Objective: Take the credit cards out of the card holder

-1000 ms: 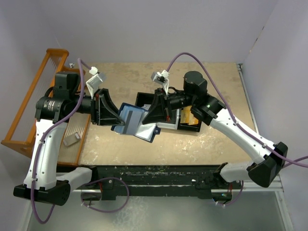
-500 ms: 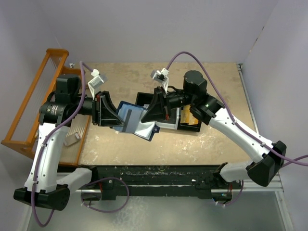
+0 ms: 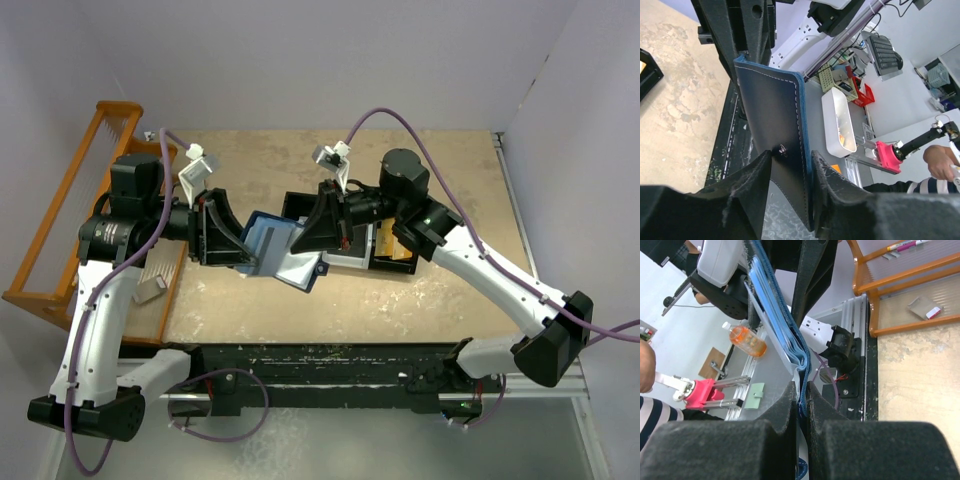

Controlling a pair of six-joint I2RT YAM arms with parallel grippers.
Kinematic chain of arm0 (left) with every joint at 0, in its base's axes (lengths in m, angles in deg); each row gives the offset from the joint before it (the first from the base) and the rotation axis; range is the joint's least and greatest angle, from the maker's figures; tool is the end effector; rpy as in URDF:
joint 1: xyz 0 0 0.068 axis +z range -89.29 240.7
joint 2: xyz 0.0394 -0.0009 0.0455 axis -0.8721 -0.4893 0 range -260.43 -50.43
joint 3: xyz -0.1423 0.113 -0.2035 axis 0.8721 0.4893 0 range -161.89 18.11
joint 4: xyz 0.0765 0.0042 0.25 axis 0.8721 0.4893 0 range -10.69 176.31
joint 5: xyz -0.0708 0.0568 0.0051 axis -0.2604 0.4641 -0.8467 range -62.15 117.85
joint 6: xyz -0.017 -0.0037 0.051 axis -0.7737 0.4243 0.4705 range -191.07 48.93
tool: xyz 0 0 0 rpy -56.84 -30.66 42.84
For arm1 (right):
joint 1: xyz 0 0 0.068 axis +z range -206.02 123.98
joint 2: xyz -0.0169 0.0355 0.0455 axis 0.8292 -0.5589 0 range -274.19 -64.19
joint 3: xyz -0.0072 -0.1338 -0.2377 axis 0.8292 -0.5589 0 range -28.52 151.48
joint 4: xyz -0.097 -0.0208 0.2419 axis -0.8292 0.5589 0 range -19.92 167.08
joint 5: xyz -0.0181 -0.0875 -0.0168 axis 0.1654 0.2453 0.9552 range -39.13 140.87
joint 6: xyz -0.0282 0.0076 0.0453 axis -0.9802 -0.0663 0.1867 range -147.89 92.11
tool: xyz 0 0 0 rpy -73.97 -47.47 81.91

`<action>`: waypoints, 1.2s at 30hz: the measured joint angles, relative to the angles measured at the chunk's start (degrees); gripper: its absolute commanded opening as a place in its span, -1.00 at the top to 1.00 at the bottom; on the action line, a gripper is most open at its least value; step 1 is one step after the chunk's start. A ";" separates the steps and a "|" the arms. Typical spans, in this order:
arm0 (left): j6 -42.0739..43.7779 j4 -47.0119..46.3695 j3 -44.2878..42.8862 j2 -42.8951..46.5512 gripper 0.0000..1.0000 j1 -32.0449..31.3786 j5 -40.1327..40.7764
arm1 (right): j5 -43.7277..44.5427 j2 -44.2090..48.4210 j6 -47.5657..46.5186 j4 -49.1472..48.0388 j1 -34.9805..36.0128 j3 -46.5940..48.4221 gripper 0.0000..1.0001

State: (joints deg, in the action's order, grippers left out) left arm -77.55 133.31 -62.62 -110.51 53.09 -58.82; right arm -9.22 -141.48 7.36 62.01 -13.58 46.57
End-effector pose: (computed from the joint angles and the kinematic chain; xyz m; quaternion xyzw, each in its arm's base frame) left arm 0.1539 -0.0565 0.4431 0.3319 0.6370 -0.6419 0.2684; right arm 0.2008 0.2254 0.4310 -0.4074 0.5555 0.6643 0.2901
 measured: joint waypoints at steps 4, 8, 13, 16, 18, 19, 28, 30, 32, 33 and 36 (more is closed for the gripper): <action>-0.02 0.00 -0.02 0.22 0.16 0.00 -0.55 | 0.59 0.00 0.00 -0.09 0.00 -0.42 1.00; 0.09 -0.15 -0.11 0.74 0.25 -0.02 0.96 | 0.63 0.00 0.02 -0.09 0.00 -0.55 1.00; 2.64 1.51 -0.61 0.44 0.18 -0.02 5.46 | 1.79 0.00 -0.13 -0.02 -0.02 -0.55 1.00; 2.54 1.29 -0.61 0.22 0.15 -0.02 5.51 | 2.08 0.02 -0.26 0.02 0.00 -0.55 1.00; 1.73 0.44 -0.57 0.44 0.14 0.00 4.94 | 2.08 0.11 -0.28 0.07 0.00 -0.57 1.00; 1.16 -0.02 -0.55 0.59 0.13 -0.02 4.55 | 2.05 0.13 -0.28 0.07 0.00 -0.57 1.00; -1.46 -2.21 -0.33 1.46 0.14 -0.02 1.73 | 2.05 0.61 -0.33 0.24 0.00 -0.61 1.00; -1.46 -2.32 -0.33 1.55 0.15 -0.02 2.38 | 2.05 0.72 -0.35 0.31 0.00 -0.61 1.00; -1.36 -2.32 -0.33 1.64 0.12 -0.02 3.52 | 2.05 0.79 -0.46 0.46 0.00 -0.61 1.00; -1.27 -2.27 -0.33 1.70 0.11 -0.02 4.20 | 2.08 0.81 -0.50 0.46 0.00 -0.61 1.00; -1.29 -2.27 -0.26 1.70 0.09 -0.02 4.35 | 2.05 0.83 -0.70 0.50 0.00 -0.61 1.00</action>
State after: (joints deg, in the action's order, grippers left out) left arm -78.84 131.03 -62.88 -108.80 53.07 -54.47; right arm -7.17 -140.65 6.66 62.51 -13.58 45.96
